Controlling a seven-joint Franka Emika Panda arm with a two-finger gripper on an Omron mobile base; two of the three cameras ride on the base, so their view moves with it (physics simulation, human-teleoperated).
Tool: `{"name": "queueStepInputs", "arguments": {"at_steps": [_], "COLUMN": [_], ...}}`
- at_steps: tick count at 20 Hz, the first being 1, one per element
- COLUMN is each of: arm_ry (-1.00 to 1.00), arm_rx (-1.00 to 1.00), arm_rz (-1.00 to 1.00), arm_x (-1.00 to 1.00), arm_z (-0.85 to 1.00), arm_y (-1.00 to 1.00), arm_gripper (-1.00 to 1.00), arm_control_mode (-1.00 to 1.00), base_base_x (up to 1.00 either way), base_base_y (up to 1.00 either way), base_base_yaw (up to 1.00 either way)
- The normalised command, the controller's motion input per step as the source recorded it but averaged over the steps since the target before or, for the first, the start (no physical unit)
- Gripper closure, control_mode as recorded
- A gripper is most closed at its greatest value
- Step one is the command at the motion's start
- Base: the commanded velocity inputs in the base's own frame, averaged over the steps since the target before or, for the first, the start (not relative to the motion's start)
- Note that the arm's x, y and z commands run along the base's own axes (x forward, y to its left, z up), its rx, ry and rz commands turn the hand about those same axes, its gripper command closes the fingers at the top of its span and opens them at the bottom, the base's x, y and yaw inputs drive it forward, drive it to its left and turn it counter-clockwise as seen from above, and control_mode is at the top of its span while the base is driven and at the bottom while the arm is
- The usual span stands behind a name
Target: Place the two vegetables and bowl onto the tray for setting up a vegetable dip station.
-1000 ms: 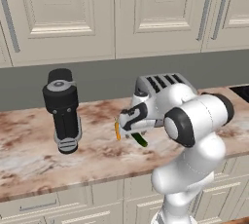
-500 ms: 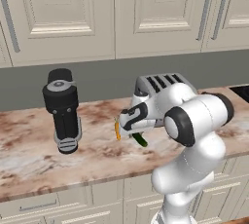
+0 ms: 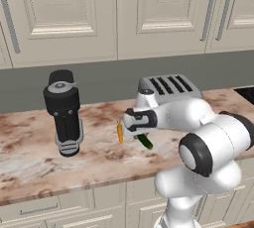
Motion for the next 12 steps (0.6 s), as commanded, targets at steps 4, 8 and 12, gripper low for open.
{"name": "queueStepInputs", "arguments": {"at_steps": [4, 8, 12], "arm_ry": [0.00, 0.02, 0.09], "arm_rx": [0.00, 0.00, 0.00], "arm_rz": [0.00, 0.00, -0.03], "arm_x": [-0.47, -0.32, -0.19], "arm_z": [0.27, 0.53, 0.61], "arm_y": [0.00, 0.00, -0.04], "arm_gripper": [1.00, 1.00, 1.00], "arm_control_mode": [-1.00, -1.00, -1.00], "base_base_x": [0.00, 0.00, 0.00], "base_base_y": [0.00, 0.00, 0.00], "base_base_yaw": [0.00, 0.00, 0.00]}}
